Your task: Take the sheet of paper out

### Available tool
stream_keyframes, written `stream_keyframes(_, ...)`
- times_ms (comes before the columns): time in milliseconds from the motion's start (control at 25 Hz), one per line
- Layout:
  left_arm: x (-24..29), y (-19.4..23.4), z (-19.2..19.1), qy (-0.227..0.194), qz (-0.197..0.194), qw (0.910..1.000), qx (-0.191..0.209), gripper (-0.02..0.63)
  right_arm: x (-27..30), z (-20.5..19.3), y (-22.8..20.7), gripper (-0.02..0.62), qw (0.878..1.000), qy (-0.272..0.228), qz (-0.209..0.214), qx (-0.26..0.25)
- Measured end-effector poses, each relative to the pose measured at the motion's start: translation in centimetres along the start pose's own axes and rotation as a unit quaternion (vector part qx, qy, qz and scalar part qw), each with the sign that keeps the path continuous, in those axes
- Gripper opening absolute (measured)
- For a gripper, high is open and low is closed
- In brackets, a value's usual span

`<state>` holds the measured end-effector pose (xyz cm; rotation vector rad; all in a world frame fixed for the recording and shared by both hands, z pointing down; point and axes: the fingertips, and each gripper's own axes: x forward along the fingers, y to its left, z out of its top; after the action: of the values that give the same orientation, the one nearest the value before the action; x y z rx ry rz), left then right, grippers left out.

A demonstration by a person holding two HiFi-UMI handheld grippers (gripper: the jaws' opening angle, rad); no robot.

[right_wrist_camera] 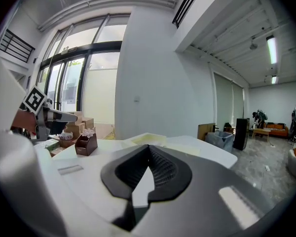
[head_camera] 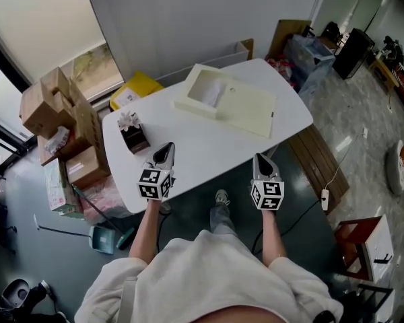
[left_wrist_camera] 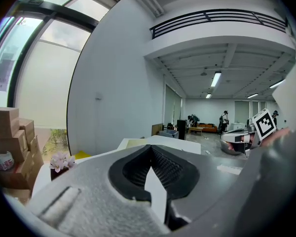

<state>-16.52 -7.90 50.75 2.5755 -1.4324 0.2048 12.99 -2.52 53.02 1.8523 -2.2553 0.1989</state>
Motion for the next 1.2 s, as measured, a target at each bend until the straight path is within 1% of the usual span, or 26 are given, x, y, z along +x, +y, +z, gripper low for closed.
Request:
stream_keyframes(200,4.8,2.3,1.1,0.005,0.024,0.9997,-0.002,0.005,6.2,1.1,-2.0,0.002,1.000,0.000,0.024,0.000)
stream_keyframes(440,11.1,4.5,2.6,0.010,0.055,0.9984,-0.010,0.005,13.6,2.6,-5.4,0.002,0.999,0.005,0.049,0.002)
stream_keyframes(640,15.9,6.3,4.5,0.012,0.075,0.9971,-0.003,0.005,19.4,3.9,-7.6,0.002,0.997,0.007,0.072,0.003)
stream_keyframes(960,20.9,9.4,6.3,0.019,0.112,0.9935,0.006,0.005,26.8,5.8,-9.1,0.002,0.994,0.003,0.112,0.004)
stream_keyframes(1200,24.1,10.3,6.5,0.030,0.121,0.9922,0.008,0.005,30.9,7.5,-9.8,0.002,0.991,-0.004,0.131,0.006)
